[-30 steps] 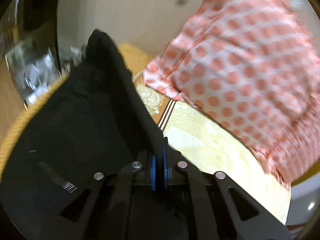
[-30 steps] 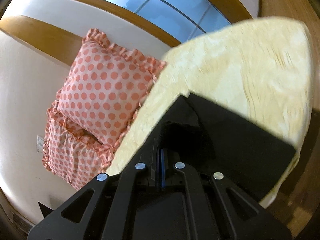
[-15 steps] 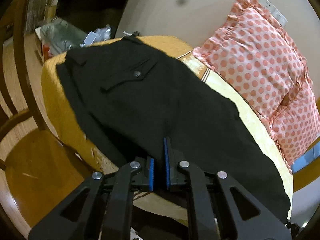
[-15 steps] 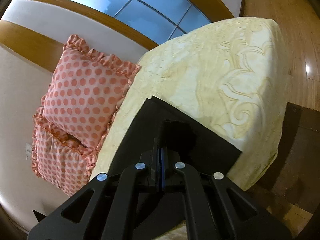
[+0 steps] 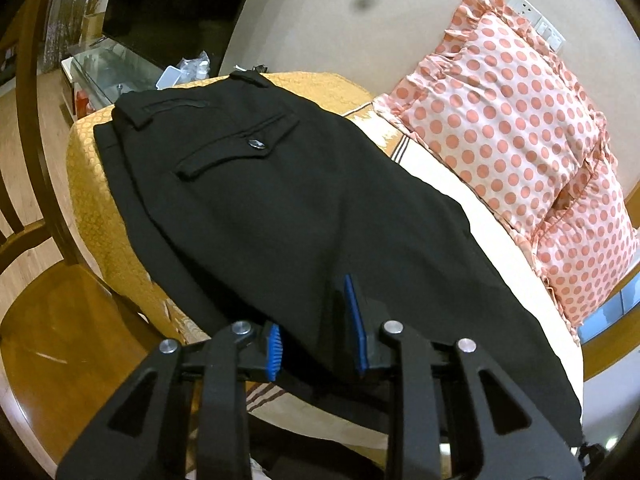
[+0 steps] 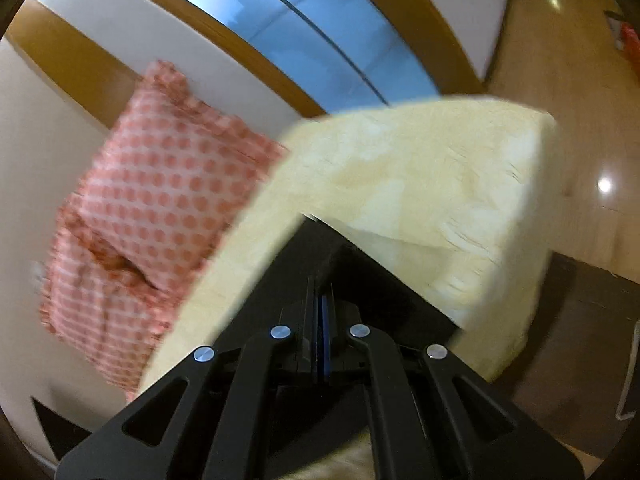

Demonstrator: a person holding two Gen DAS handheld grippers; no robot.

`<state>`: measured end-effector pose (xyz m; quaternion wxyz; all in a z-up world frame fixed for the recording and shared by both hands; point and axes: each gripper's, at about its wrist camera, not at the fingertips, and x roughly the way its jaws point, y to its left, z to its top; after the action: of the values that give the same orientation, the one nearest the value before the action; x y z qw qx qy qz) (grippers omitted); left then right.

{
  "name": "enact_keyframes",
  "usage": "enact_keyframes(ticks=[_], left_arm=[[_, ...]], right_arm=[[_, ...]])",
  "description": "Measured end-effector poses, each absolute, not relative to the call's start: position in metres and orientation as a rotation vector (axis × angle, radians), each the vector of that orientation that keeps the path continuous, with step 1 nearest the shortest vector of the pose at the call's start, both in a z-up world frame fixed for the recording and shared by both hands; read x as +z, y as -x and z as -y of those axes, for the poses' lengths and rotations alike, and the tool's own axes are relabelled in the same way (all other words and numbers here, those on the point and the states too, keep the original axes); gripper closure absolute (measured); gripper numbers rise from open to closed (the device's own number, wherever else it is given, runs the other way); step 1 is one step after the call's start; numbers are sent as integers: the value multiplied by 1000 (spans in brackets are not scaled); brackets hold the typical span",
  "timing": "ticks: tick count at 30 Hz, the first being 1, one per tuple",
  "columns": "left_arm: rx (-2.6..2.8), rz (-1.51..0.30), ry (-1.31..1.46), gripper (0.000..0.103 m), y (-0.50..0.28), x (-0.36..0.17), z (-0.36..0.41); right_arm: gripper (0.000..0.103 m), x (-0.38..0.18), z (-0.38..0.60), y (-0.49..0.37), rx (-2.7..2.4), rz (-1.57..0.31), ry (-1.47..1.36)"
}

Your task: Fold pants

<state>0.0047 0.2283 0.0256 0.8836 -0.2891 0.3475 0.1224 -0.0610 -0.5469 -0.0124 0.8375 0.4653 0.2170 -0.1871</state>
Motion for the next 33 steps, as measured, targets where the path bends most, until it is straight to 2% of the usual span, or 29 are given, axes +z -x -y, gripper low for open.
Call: enact_keyframes(ticks=[3, 6, 8, 13, 25, 28, 30, 31, 32, 33], left_arm=[[250, -729, 615, 76, -5, 25, -231], [244, -725, 609, 77, -5, 27, -232], [249, -722, 600, 90, -5, 27, -234], [215, -725, 639, 96, -5, 30, -242], [234, -668, 635, 97, 15, 13, -238], [261, -654, 583, 87, 15, 16, -234], [326, -611, 539, 64, 23, 24, -233], [376, -575, 509, 44, 28, 30, -233], [405, -551, 492, 34, 32, 34, -232], [448, -500, 457, 33, 39, 42, -231]], right_arm=[[102, -31, 547, 74, -390, -459, -1059], [102, -25, 541, 77, -401, -448, -1018], [102, -21, 539, 76, -405, -442, -998], [102, -20, 539, 74, -404, -439, -1008], [102, -25, 537, 77, -434, -454, -983], [101, -20, 531, 73, -459, -478, -911], [95, -15, 529, 77, -493, -481, -871], [94, -12, 530, 80, -504, -472, -859], [86, -9, 530, 84, -527, -458, -843], [72, -6, 532, 89, -557, -437, -826]])
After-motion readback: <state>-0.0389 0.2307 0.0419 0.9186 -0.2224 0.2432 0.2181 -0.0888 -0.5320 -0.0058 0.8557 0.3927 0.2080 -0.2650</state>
